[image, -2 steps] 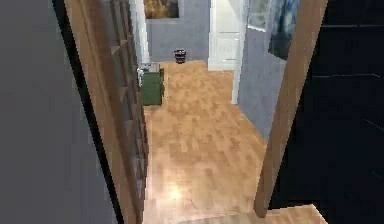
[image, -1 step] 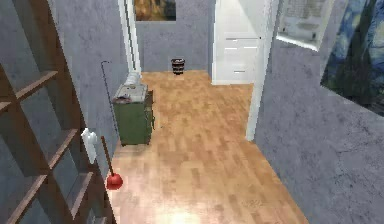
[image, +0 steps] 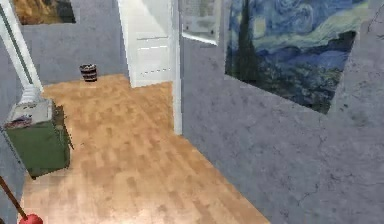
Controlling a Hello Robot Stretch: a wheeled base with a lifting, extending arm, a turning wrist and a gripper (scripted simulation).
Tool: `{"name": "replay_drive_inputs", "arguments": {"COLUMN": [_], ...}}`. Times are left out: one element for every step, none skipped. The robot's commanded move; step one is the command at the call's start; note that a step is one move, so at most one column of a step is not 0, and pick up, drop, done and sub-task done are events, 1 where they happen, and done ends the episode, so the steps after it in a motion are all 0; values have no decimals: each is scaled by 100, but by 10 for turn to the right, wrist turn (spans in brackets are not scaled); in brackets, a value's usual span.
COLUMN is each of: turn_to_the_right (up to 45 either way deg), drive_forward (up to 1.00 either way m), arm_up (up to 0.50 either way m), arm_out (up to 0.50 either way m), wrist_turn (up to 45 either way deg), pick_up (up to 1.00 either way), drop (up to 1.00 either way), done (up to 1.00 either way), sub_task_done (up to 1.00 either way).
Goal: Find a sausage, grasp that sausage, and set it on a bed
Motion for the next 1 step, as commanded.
{"name": "replay_drive_inputs", "arguments": {"turn_to_the_right": [0], "drive_forward": [10], "arm_up": [0], "arm_out": [0], "wrist_turn": [0], "pick_up": [0], "drop": [0], "done": [0], "sub_task_done": [0]}}
